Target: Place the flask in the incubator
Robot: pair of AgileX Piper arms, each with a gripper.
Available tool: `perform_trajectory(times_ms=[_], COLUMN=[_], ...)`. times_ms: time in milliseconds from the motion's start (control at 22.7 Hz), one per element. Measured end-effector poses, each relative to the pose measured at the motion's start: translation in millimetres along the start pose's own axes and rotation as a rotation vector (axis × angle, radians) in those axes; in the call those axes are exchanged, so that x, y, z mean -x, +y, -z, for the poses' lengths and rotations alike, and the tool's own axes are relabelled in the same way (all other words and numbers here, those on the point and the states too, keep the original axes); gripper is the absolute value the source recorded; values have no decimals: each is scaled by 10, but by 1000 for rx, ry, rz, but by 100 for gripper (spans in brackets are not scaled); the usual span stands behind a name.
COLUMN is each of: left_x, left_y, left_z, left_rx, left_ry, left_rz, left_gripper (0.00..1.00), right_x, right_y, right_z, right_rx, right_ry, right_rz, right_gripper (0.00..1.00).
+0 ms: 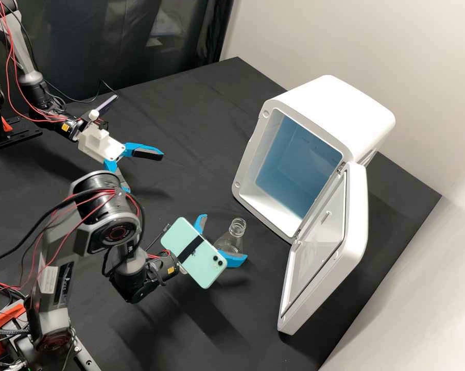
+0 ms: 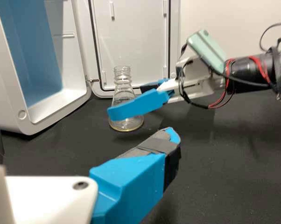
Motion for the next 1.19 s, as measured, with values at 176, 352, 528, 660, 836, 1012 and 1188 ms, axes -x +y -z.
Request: perform_trajectory(times_ms=[176,352,528,660,836,1012,1188], left_x=[20,25,25,25,25,25,25], left_y=[-22,-8,-8,-8,-8,-8,-8], left_z=[2,-1,-1,-1,-1,-1,-1], left_rx=[1,0,0,0,0,0,0], left_ry=[2,1,1,1,1,1,1], left_rz=[9,5,5,5,5,5,5], left_gripper=[100,100,100,100,100,100,100], right_x=[-62,-119,-195,-229,-287,-373,-490], right_y=[15,69,122,133,143,111,33], right_z=[-71,-54,-9,34,107,165,164], right_rx=[-8,-6,-9,-3,-7,-11,7], right_ry=[-20,-12,-3,15,29,42,39], right_rz=[-4,-31,-68,-73,-95,-98,-81], right_gripper=[100,100,100,100,100,100,100])
